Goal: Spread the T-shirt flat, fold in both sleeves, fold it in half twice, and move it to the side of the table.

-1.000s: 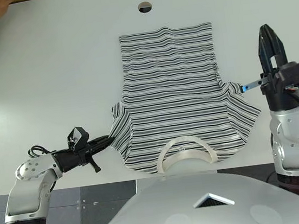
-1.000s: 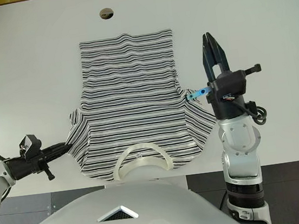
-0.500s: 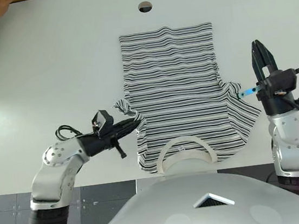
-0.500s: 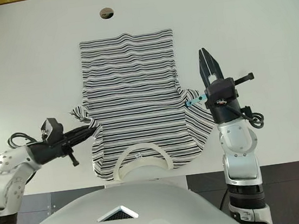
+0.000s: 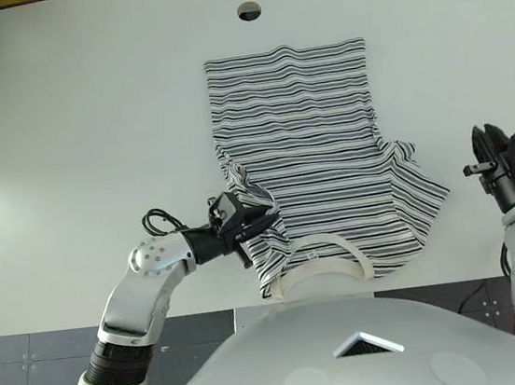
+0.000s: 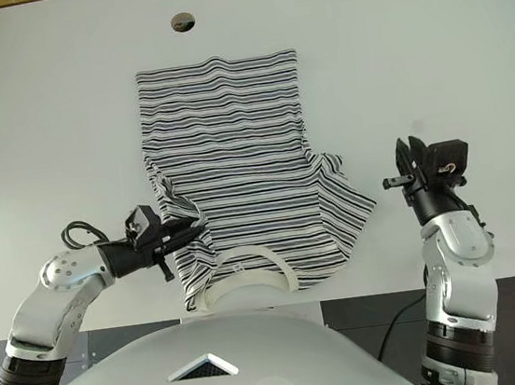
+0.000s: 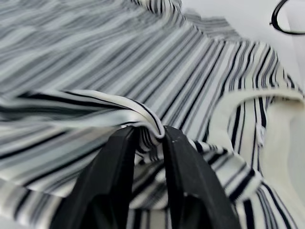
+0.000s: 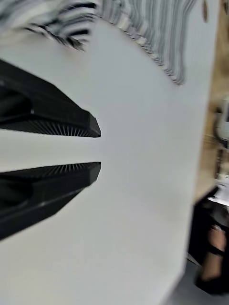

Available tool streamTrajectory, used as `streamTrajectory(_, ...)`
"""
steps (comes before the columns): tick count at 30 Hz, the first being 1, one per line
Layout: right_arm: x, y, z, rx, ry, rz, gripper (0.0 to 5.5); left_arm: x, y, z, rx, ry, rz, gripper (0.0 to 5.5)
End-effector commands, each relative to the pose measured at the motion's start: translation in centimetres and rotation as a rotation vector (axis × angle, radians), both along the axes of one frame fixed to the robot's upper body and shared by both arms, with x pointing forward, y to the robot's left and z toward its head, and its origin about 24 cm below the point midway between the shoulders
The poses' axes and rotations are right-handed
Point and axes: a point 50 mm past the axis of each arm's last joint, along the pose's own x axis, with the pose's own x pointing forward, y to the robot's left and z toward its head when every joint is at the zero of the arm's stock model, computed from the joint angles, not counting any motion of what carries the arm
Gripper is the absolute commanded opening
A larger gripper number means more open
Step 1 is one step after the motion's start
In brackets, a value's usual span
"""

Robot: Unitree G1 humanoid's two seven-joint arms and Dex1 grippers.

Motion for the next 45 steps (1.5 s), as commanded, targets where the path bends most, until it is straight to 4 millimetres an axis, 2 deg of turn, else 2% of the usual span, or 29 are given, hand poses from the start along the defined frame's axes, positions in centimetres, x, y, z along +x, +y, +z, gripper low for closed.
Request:
streamTrajectory(1,-1.1,0.5,-0.2,0.017,0.083,0.054,1.71,-0.5,0.0,-0.4,0.033,0.005,-0.030,1.60)
streamTrajectory(3,-1.7,0.9,-0.3,0.027,0.122,0.086,2.13,-0.2,0.1,-0.8,0.047,0.012,0.015,1.87)
streamTrajectory(8,-2.7,1.6,0.1,0.054,0.155,0.150,2.13,0.0,0.4,-1.2,0.057,0.016,0.090,1.87)
streamTrajectory(12,-3.2,2.0,0.1,0.069,0.182,0.185,2.13,0.2,0.2,-0.6,0.022,-0.034,0.110,1.87)
streamTrajectory(18,-4.9,2.0,-1.6,0.080,0.283,0.198,2.13,2.1,0.5,2.8,-0.079,-0.277,0.210,1.87)
streamTrajectory(23,-5.5,1.5,-2.5,0.071,0.322,0.189,2.13,2.1,0.5,5.6,-0.171,-0.421,0.225,1.87)
streamTrajectory(27,-5.9,2.0,-3.2,0.083,0.339,0.214,1.31,2.2,0.8,6.9,-0.219,-0.494,0.264,1.87)
streamTrajectory(29,-5.7,2.2,-3.0,0.083,0.314,0.224,0.96,2.5,1.3,6.5,-0.182,-0.513,0.302,1.57)
streamTrajectory(33,-5.0,2.7,-2.1,0.052,0.221,0.275,0.15,1.9,1.9,3.9,-0.045,-0.481,0.294,0.83)
streamTrajectory(36,-4.1,3.5,-0.5,0.042,0.114,0.323,0.10,1.5,3.0,2.4,0.038,-0.479,0.302,0.22)
streamTrajectory(41,-3.0,5.7,1.0,0.080,0.069,0.448,0.10,1.7,3.3,1.5,0.043,-0.495,0.342,0.13)
streamTrajectory(45,-2.8,7.2,0.7,0.095,0.089,0.525,0.10,2.3,2.7,1.5,0.013,-0.508,0.349,0.13)
